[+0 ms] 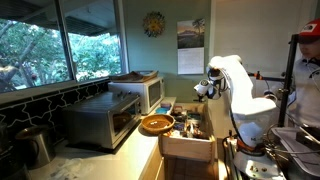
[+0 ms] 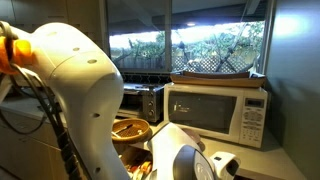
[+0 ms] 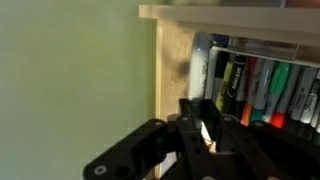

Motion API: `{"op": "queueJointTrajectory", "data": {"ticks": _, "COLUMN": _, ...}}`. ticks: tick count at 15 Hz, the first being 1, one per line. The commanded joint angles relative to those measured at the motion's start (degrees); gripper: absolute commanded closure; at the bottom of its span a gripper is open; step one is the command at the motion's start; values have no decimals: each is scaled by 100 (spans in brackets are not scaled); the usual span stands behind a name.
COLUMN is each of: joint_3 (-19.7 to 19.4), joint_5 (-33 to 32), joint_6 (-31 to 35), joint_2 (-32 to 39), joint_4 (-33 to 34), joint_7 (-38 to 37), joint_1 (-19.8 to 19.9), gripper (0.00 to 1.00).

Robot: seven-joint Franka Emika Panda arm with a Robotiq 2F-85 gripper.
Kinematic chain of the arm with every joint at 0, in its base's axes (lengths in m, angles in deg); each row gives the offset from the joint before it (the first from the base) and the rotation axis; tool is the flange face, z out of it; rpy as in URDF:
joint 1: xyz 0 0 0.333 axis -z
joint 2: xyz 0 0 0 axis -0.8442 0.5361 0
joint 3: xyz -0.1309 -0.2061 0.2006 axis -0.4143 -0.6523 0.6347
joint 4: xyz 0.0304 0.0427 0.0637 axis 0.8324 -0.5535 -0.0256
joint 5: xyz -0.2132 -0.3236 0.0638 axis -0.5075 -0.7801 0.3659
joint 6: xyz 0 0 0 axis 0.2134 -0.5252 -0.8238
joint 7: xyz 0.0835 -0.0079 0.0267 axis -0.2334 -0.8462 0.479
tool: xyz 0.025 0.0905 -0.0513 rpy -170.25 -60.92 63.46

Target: Pick up the marker on the right side of the basket and put it in the drawer

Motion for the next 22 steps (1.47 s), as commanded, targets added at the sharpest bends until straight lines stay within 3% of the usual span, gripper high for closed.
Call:
{"op": "queueJointTrajectory", "data": {"ticks": 1, "joint_3": 350, "joint_5": 36, "joint_6": 629, "joint_2": 610, "joint_4": 538, "joint_7": 617, "joint_1": 384, "gripper": 95}}
{"op": "queueJointTrajectory", "data": {"ticks": 3, "joint_3": 527, "joint_5": 72, "joint_6": 714, "joint_2": 793, "joint_4": 614, "joint_7": 655, "joint_1": 484, "gripper": 95}}
{"op": "queueJointTrajectory", "data": {"ticks": 4, "joint_3": 648, "joint_5": 510, "joint_6": 630, "joint_2": 810, "joint_4": 473, "joint_7": 1112, "joint_1": 536, "gripper": 95}}
{"op": "queueJointTrajectory", "data": {"ticks": 6, "joint_3": 727, "joint_5": 810, "joint_6": 455, "joint_2": 912, "joint_4": 369, "joint_7": 1300, "joint_1": 563, "gripper": 95}}
{"op": "queueJointTrajectory", "data": {"ticks": 7, "joint_3": 1014, "joint_5": 547, "joint_6": 235, "joint_2": 922, "joint_4": 410, "joint_7": 1120, "joint_1": 787, "gripper": 95}}
{"op": "queueJointTrajectory", "data": {"ticks": 10, "joint_3": 1495, "joint_5": 772, "joint_6": -212, "joint_2": 977, "joint_4": 410, "joint_7": 1509, "joint_1": 1132, "gripper": 95}}
{"op": "queueJointTrajectory", "data": {"ticks": 16, "joint_3": 2609, "joint_5": 1763, "joint_6": -1236, "joint_2": 1349, "joint_4": 1150, "joint_7": 3092, "joint_1": 1922, "gripper": 95}}
{"op": "queueJointTrajectory", "data": {"ticks": 22, "joint_3": 3423, "joint_5": 2597, "joint_6": -2080, "joint_2": 1734, "joint_4": 1979, "joint_7": 4298, "joint_1": 2243, "gripper": 95}}
